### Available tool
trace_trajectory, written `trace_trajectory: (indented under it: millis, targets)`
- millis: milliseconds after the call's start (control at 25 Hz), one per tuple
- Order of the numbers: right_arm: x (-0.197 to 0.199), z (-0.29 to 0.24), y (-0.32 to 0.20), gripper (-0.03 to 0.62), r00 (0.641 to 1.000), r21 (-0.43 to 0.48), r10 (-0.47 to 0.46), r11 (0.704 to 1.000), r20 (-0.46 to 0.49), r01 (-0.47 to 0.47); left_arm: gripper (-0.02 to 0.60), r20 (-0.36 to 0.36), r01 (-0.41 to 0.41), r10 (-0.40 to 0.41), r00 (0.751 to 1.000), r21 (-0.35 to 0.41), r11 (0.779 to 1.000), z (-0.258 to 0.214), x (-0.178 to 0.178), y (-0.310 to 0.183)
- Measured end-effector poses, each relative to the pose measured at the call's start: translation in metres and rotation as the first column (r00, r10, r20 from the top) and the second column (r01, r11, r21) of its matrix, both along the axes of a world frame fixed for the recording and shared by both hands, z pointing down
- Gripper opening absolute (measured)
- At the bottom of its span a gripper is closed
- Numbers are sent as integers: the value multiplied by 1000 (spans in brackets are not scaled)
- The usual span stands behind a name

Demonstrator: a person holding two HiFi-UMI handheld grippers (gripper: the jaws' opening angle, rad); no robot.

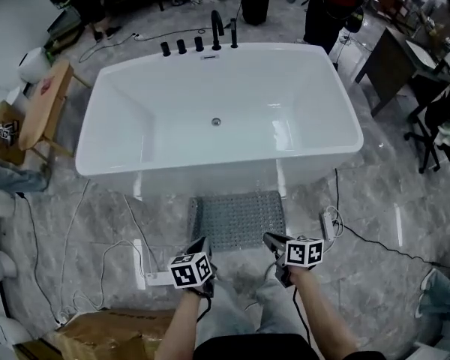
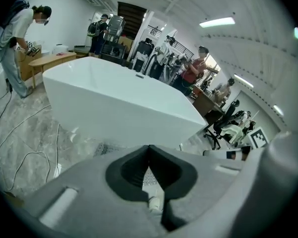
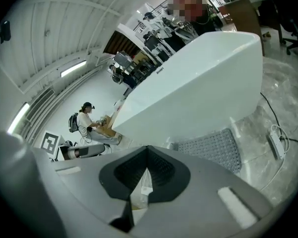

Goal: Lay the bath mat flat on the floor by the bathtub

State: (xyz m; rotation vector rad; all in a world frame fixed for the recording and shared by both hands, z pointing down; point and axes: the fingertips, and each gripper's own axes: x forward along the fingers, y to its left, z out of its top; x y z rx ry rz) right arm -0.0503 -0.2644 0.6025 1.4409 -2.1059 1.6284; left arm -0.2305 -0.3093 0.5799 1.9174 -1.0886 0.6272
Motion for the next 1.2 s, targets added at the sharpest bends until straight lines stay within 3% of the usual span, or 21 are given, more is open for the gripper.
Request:
trace_trajectory:
  millis: [280, 560, 680, 800, 1000, 1200]
  targets:
    - [-4, -83, -32, 8, 996, 166, -10, 986, -89, 24, 6, -45, 9, -4, 999, 111, 994, -74, -3, -21]
    - [3, -177, -65, 8, 983, 335, -48, 936, -180, 107, 6, -130, 46, -23, 991, 179, 983, -152, 10, -45]
    - [4, -216, -81, 8, 966, 394, -72, 903, -247, 168, 6, -228, 99, -57, 972, 177, 979, -190, 14, -57]
    - [2, -253, -93, 8, 947, 450, -73, 867, -313, 215, 5, -280, 126, -62, 958, 219, 968, -228, 17, -69]
    - [-7, -317, -107, 8, 912, 535, -47, 797, -408, 280, 5, -289, 87, 12, 957, 327, 941, -296, 32, -80]
    - [-17, -380, -120, 8, 858, 603, 16, 719, -513, 347, 5, -266, 50, 80, 961, 450, 892, -360, 41, -94]
